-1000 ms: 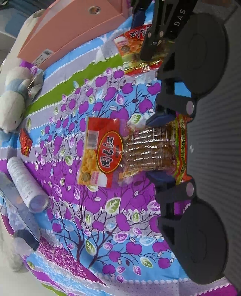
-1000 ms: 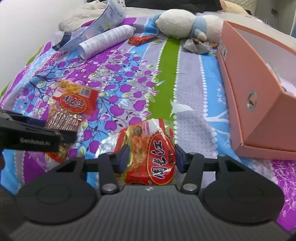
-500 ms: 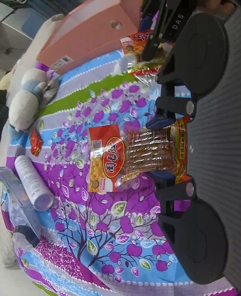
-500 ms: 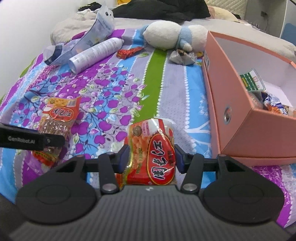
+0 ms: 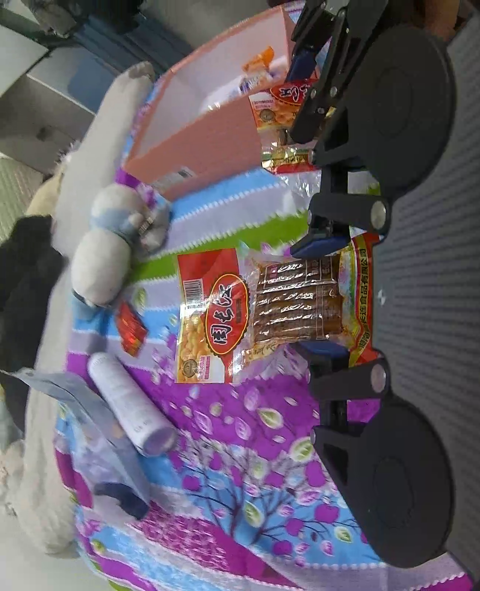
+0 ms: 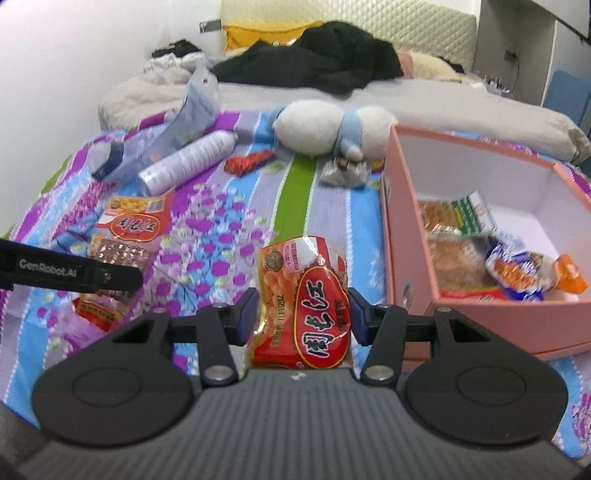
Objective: Organize snacks
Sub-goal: 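Carry both red packets with both tools over the pink box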
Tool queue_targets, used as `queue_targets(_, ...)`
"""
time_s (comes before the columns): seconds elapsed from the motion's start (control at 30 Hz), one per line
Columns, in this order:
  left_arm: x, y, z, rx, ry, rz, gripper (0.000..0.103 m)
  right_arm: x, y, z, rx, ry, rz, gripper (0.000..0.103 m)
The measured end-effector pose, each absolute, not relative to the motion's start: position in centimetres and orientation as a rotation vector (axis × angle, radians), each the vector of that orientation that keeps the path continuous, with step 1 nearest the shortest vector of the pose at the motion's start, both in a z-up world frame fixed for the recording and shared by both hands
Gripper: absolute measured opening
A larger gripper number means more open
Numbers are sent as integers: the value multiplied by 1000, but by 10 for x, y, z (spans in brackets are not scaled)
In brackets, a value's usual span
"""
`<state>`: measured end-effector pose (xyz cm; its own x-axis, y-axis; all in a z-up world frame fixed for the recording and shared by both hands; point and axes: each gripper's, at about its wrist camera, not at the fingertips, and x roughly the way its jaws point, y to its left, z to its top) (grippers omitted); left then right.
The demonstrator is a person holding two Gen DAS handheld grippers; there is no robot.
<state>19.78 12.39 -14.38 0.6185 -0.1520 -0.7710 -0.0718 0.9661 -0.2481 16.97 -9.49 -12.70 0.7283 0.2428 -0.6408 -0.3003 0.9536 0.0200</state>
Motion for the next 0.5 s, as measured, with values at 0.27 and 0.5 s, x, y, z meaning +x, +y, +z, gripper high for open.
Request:
queue_targets(0.27,204,99,-99,-251,821,-110,51,162,-111,-91,-76,612,271,54)
queue_targets(0.5,208,71,-72,-245,771,-183,51,149,-138,-67,-40,550,228,53)
